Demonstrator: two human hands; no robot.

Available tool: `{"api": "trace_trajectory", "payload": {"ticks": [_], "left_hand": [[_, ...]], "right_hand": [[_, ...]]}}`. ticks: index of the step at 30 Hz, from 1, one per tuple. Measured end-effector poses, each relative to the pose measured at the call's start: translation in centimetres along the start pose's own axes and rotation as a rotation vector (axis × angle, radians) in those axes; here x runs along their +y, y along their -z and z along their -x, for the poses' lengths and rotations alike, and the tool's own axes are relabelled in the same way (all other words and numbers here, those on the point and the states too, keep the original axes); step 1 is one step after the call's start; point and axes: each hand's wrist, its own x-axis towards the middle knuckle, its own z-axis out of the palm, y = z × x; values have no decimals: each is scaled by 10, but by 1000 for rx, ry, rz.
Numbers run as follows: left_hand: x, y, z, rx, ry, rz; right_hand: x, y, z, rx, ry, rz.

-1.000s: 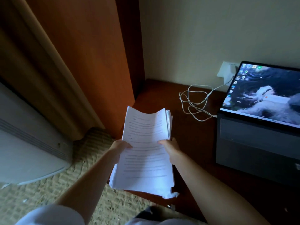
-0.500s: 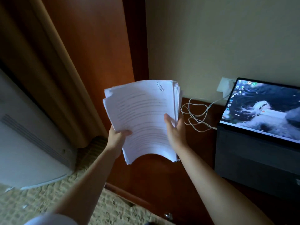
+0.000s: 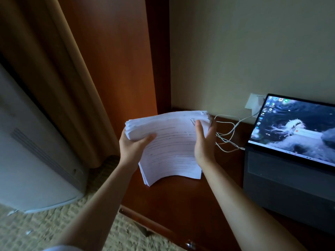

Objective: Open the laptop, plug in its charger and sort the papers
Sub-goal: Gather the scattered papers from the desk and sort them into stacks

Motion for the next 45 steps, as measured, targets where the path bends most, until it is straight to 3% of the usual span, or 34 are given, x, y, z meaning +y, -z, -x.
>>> {"api": "trace_trajectory", "payload": {"ticks": [4,10,13,17,19,21,23,26,28,31,37,45], "left_hand": [[7,0,-1,8,-53,10],[23,-13,-12,162,-33,-23],[25,-18,-17,187,-44,-17],[23,-21,-26,233,-22,-4],[22,-21,-30,257,-2,-4],[20,-18,-32,224,-91,-84],[7,-8,-33,99,-146,-173],[-25,2,-25,-94,19,-99],[-32,-2,-18,-48,113,-75],[-27,-8,-20,18,81,-5],[-47,-4,-13,-8,187,-87],[-59,-7,-11,-3,187,-82]], "right_hand": [[-17,-16,-11,178,-65,-36],[-21,-23,-23,297,-144,26],[-24,-24,-23,243,-115,42],[-15,-3,-23,-38,-69,-15],[-2,10,-20,-151,-158,29],[11,19,-15,-238,-294,57],[23,22,-11,-242,-374,91],[33,19,-4,-242,-404,103],[34,14,-5,-215,-388,88],[27,9,-13,-177,-363,33],[41,7,-7,-223,-434,25],[51,11,-11,-215,-425,28]]}}
